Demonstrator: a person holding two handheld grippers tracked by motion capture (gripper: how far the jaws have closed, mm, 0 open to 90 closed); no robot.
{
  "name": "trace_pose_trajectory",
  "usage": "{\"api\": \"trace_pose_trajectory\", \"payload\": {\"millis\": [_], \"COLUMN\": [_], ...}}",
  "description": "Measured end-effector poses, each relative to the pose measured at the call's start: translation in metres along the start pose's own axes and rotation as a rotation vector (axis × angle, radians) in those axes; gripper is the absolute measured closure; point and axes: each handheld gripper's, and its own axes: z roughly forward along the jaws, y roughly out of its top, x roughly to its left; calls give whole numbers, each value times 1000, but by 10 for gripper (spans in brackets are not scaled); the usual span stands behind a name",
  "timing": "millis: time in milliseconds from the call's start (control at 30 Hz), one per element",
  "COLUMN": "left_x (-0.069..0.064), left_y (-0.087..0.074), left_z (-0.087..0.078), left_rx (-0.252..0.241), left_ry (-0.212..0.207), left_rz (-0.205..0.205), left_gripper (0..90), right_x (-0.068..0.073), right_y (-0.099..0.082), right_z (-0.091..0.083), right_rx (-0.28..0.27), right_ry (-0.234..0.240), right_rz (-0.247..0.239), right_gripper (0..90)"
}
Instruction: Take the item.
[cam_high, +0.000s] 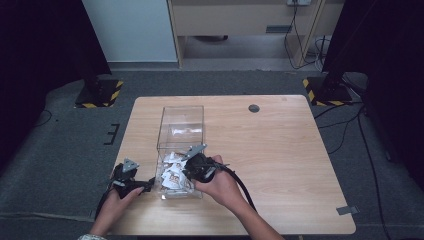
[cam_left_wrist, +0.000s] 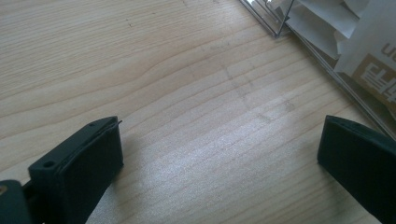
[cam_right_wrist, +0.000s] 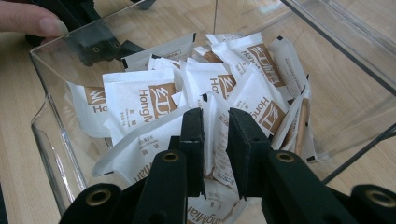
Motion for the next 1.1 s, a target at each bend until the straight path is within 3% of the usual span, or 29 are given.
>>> {"api": "trace_pose_trajectory", "payload": {"millis": [433,700,1100], "left_x": [0,0,0], "left_y": [0,0,0], "left_z": [0,0,0], "left_rx": [0,0,0], "left_ry": [0,0,0], "left_rz": [0,0,0], "left_gripper": [0,0,0], "right_x": [0,2,-3], "right_y": [-1,-1,6], "right_z": [5,5,-20], "right_rx": [21,23,-76], "right_ry": [-4,-1,17], "right_rz": [-2,-13,20], "right_gripper": [807,895,898]}}
